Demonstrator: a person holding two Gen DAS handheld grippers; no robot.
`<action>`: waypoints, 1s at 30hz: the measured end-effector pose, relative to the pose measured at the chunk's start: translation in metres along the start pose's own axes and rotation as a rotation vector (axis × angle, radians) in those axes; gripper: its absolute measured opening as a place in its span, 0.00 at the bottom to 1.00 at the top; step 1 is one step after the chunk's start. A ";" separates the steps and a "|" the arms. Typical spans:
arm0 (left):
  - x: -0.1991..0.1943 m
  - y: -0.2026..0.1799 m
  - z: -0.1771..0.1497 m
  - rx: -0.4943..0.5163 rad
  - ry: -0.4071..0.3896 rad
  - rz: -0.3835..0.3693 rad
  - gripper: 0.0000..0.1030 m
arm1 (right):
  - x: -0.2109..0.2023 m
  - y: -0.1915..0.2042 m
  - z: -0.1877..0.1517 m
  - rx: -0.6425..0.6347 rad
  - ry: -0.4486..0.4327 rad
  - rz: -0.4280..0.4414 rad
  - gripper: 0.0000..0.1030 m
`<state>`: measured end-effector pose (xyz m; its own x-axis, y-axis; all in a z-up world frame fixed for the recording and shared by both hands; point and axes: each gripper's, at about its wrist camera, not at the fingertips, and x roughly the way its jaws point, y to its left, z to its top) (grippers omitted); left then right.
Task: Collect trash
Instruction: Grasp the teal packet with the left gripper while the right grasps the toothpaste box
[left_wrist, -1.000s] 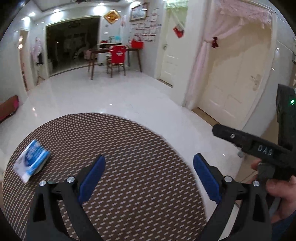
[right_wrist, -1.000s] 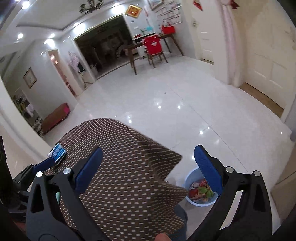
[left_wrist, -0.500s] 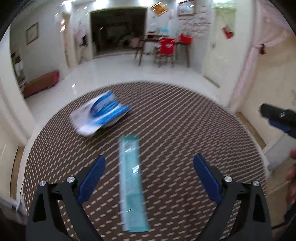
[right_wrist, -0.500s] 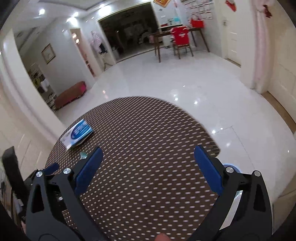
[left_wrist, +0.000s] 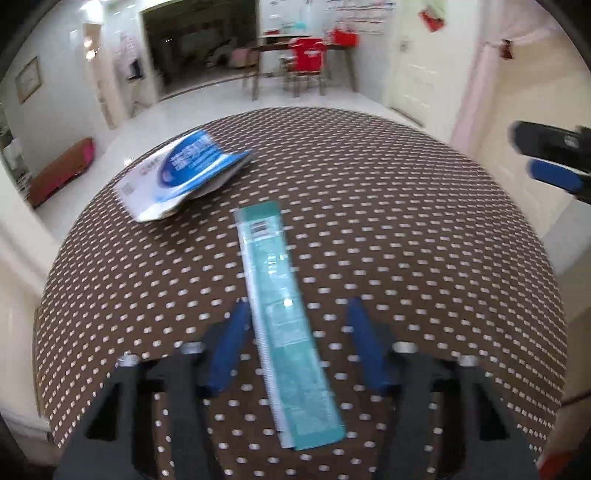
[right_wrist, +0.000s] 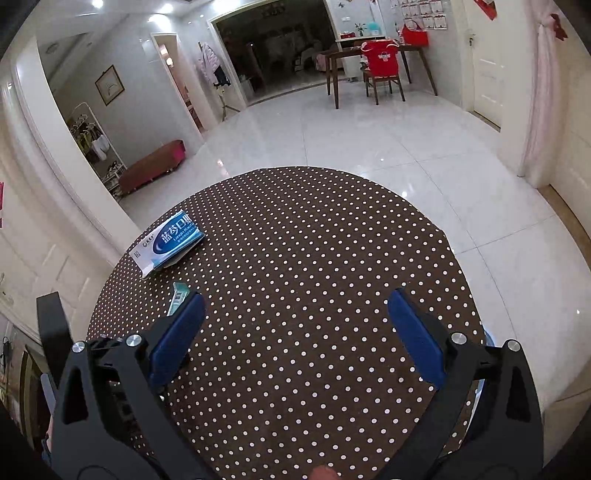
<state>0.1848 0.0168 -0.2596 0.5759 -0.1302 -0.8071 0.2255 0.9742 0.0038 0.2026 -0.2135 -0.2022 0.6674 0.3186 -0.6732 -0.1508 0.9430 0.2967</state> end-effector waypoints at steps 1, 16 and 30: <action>0.000 0.002 -0.001 0.009 0.002 -0.005 0.29 | -0.001 -0.004 -0.001 0.000 0.000 0.000 0.94; -0.004 0.053 -0.012 -0.128 -0.046 -0.106 0.26 | 0.029 0.025 0.007 -0.062 0.047 0.030 0.94; -0.028 0.120 -0.053 -0.317 -0.079 -0.008 0.26 | 0.123 0.165 0.017 -0.264 0.158 0.198 0.94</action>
<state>0.1543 0.1471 -0.2676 0.6369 -0.1402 -0.7581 -0.0182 0.9803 -0.1966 0.2716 -0.0201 -0.2244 0.4885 0.4886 -0.7229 -0.4621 0.8477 0.2606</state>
